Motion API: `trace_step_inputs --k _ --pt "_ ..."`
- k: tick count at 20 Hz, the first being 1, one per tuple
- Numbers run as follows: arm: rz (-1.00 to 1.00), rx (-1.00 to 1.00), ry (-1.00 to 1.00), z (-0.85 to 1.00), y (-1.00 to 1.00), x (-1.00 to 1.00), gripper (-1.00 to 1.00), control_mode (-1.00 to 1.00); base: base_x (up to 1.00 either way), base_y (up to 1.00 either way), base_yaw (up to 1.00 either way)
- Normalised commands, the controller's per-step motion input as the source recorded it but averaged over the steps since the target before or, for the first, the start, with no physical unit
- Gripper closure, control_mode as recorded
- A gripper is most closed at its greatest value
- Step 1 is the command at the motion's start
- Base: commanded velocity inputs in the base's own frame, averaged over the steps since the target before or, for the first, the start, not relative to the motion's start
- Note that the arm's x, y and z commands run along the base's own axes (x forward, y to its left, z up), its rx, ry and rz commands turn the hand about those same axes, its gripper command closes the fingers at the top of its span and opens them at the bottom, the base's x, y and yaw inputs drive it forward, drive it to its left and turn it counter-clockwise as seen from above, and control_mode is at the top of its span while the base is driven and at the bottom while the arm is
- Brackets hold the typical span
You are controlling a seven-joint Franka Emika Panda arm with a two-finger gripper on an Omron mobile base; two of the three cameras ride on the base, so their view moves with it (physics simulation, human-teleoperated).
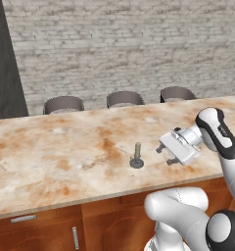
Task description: Pick the jar and candle from the dining table and place them in the open cabinet. Close the cabinet after placing the objects.
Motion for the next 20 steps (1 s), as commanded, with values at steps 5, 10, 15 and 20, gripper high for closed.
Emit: trace_step_inputs --k 5,10,15,20 --pt "0.0 0.0 0.0 -0.06 0.0 0.24 -1.0 -1.0 0.0 0.0 0.0" --pt "0.0 -0.03 0.0 -0.07 -0.02 0.29 -1.0 -1.0 0.0 0.0 0.0" --pt "0.0 -0.01 0.0 -0.1 -0.05 0.28 -1.0 -1.0 0.0 0.0 0.0" --pt "-0.01 0.0 0.0 -0.11 -0.04 0.23 -1.0 -1.0 0.0 0.0 0.0"
